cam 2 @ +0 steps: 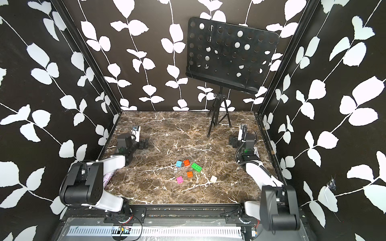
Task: Assemble the letter y with lego
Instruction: Adjust the lego brick at the center of the board.
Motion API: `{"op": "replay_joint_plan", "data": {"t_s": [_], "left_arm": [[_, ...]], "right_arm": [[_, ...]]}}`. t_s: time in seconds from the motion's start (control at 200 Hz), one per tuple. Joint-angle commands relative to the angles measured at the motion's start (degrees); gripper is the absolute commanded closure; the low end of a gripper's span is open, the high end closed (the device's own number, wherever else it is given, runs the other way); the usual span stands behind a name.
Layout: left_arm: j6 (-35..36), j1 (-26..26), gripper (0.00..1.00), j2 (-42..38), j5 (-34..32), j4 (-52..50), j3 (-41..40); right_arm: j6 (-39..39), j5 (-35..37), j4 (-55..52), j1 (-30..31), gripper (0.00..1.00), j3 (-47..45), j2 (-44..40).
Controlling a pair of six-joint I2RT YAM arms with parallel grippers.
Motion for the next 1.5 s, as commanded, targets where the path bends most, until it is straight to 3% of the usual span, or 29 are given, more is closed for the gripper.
{"op": "replay_joint_plan", "data": {"t_s": [0.0, 0.075, 0.24, 0.435, 0.615, 0.825, 1.105, 1.495], "left_arm": [[-1.4, 0.1, 0.05, -2.4, 7.4, -16.5, 6.4], [-1.2, -0.3, 0.11, -2.1, 10.8, -26.1, 12.3], [-2.1, -3.0, 0.11, -2.7, 11.4, -38.9, 18.6], [-7.3, -4.4, 0.12, -2.6, 15.6, -33.1, 12.3], [-7.2, -4.7, 0.12, -3.1, 14.6, -33.0, 9.8], [-7.1, -4.6, 0.11, -2.7, 14.7, -32.0, 8.9], [-6.6, -4.7, 0.11, -2.0, 14.5, -33.0, 9.1], [-5.0, -4.7, 0.10, -2.8, 13.4, -33.1, 8.8]], "right_arm": [[2.8, -0.9, -15.4, 3.4, 0.01, 1.4, -2.0], [4.0, -0.3, -22.2, 5.9, 0.01, 3.6, -2.9], [8.1, 1.9, -33.3, 14.2, 0.01, 7.4, -2.2], [15.5, 1.4, -38.2, 25.6, 0.01, 10.6, 1.3], [18.9, -0.1, -41.5, 33.7, 0.13, 15.6, 9.0], [23.8, -4.4, -39.7, 37.1, 0.26, 17.8, 14.9], [31.6, -10.1, -32.4, 42.1, 0.32, 17.4, 20.7], [35.7, -14.5, -29.5, 42.0, 0.32, 19.4, 26.6]]}}
